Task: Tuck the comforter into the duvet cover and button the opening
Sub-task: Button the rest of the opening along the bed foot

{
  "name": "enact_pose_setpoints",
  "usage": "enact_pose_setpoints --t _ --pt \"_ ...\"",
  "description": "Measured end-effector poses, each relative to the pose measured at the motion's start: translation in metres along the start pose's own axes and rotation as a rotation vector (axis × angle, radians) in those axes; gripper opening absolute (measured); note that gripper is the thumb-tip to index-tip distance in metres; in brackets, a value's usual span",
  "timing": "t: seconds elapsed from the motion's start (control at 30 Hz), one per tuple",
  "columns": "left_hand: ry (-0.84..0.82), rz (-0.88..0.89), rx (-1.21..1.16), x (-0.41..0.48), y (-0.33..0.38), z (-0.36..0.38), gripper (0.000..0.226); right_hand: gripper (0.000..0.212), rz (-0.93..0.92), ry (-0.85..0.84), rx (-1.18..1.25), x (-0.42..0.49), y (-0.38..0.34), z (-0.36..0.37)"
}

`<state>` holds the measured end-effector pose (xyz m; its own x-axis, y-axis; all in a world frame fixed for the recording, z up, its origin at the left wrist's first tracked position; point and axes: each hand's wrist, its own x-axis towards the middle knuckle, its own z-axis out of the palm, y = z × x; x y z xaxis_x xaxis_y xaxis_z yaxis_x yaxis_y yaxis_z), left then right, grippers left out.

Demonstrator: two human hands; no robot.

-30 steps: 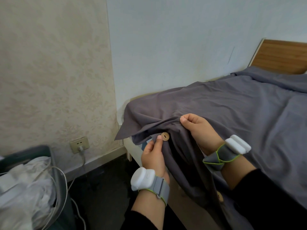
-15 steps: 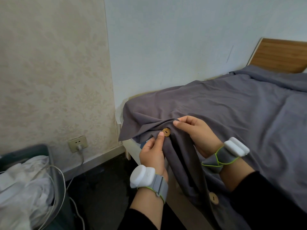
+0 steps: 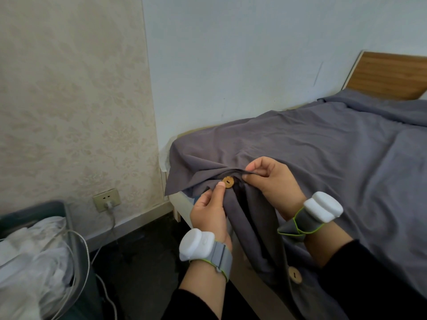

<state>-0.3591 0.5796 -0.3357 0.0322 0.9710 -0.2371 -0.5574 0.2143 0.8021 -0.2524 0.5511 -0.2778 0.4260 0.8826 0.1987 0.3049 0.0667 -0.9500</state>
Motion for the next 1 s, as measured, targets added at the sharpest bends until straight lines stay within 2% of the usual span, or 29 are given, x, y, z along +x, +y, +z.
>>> enact_pose_setpoints --t 0.3,0.43,0.53,0.6,0.73,0.87,1.0 --pt "0.017 0.073 0.172 -0.005 0.001 -0.002 0.023 0.007 0.013 -0.011 0.018 -0.007 -0.002 0.002" --pt "0.02 0.073 0.187 -0.006 0.001 -0.002 0.014 0.003 -0.072 0.006 -0.177 -0.012 -0.002 -0.001" --pt "0.01 0.072 0.174 -0.007 0.001 -0.001 0.015 0.011 -0.191 0.061 -0.346 -0.014 -0.003 -0.001" --pt "0.008 0.08 0.166 -0.007 0.002 0.0 0.016 0.012 -0.241 0.055 -0.371 -0.015 -0.004 0.0" --pt "-0.018 0.034 0.125 -0.008 0.001 0.001 0.016 0.003 -0.167 -0.052 -0.201 -0.018 -0.004 0.004" --pt "-0.04 -0.026 0.053 -0.007 -0.001 0.001 0.02 0.025 -0.067 -0.012 0.096 -0.02 -0.005 0.006" --pt "-0.04 -0.039 0.056 -0.005 -0.003 0.002 0.02 0.004 -0.05 0.0 0.004 -0.018 -0.001 0.008"
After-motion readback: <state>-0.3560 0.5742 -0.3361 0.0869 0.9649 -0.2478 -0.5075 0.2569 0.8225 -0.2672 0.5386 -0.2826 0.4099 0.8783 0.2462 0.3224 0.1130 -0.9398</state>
